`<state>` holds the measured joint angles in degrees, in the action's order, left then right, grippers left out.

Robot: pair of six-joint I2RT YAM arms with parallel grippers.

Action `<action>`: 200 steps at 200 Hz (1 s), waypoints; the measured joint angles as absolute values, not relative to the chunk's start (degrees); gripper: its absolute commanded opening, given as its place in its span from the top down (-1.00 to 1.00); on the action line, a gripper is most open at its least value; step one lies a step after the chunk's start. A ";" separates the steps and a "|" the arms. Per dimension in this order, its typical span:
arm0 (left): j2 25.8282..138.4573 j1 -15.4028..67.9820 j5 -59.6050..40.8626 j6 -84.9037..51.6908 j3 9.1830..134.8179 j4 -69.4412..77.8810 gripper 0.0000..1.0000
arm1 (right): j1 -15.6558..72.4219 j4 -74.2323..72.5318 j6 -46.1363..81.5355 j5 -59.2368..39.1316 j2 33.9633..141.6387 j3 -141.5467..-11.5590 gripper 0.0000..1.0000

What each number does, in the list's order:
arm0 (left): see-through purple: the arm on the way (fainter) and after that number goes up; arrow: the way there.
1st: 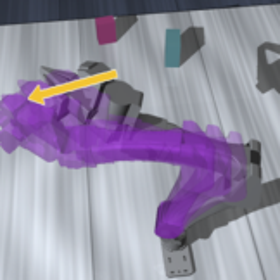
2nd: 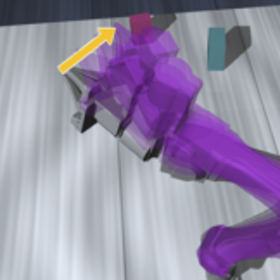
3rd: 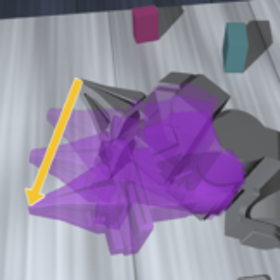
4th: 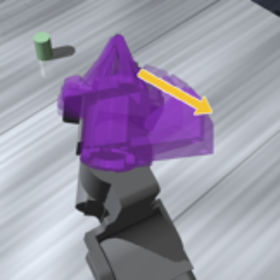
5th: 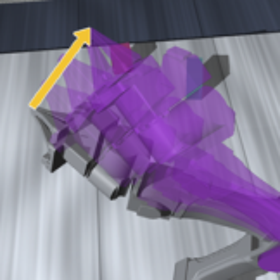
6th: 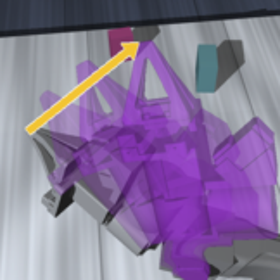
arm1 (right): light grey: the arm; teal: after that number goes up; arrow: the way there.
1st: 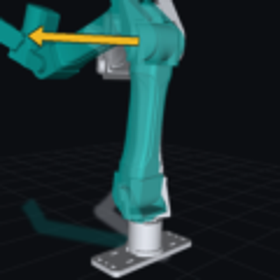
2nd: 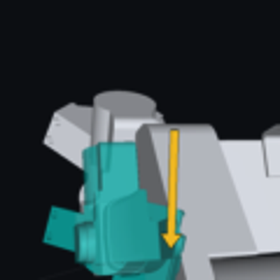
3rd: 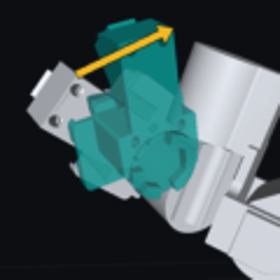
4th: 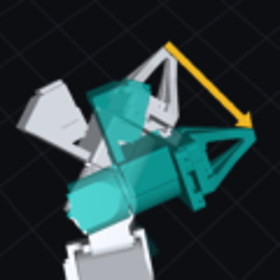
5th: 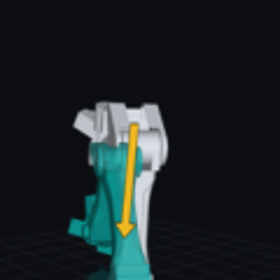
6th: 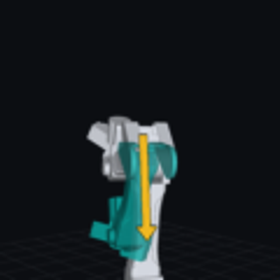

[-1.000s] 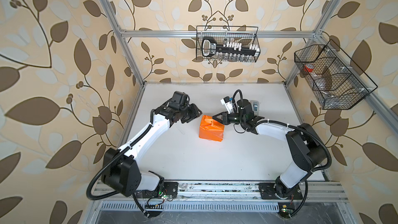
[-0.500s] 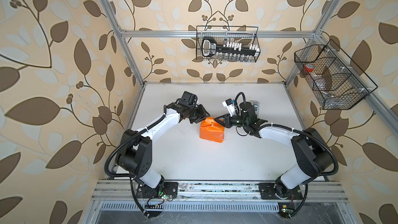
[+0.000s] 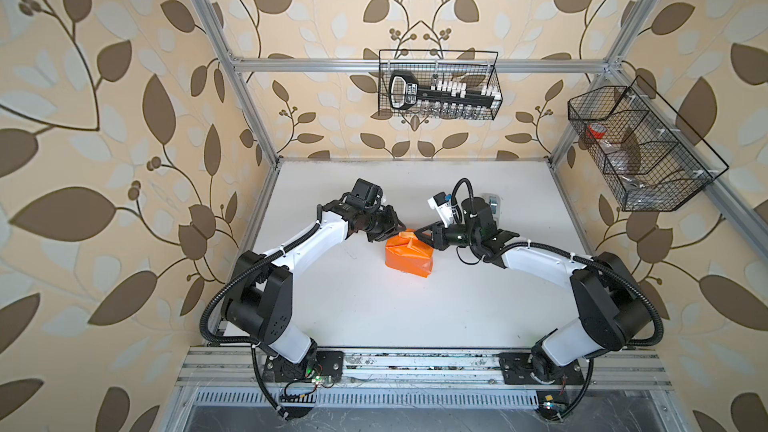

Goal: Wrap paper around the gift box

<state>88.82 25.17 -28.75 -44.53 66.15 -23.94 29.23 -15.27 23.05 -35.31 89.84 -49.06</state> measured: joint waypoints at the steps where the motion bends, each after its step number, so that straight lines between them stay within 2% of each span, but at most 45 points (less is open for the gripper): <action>1: 88.77 25.17 -28.77 -44.53 66.11 -23.94 0.50 | 29.23 -15.25 23.05 -35.31 89.84 -49.06 0.47; 38: 87.68 25.17 -30.33 -44.60 65.43 -24.21 0.50 | 29.23 -14.61 22.98 -35.59 89.84 -49.41 0.41; 74: 87.53 25.17 -31.75 -44.60 65.43 -25.15 0.34 | 29.23 -12.60 22.24 -36.23 89.84 -50.94 0.35; 86: 87.48 25.17 -32.53 -44.69 65.45 -25.34 0.24 | 29.23 -11.94 21.82 -36.29 89.84 -51.29 0.33; 109: 87.39 25.12 -33.61 -43.94 65.65 -25.71 -0.17 | 29.23 -10.79 21.21 -36.53 89.84 -51.99 0.30; 128: 86.70 24.93 -34.13 -44.31 65.73 -26.15 -0.28 | 29.06 -9.98 20.93 -36.71 89.86 -52.36 0.28; 173: 85.67 24.62 -34.11 -44.21 65.69 -27.18 -0.39 | 27.86 -9.52 20.93 -37.34 90.17 -53.82 0.18; 200: 85.67 24.29 -34.15 -44.97 65.23 -26.22 -0.41 | 26.55 -9.10 20.73 -38.02 90.61 -55.16 -0.02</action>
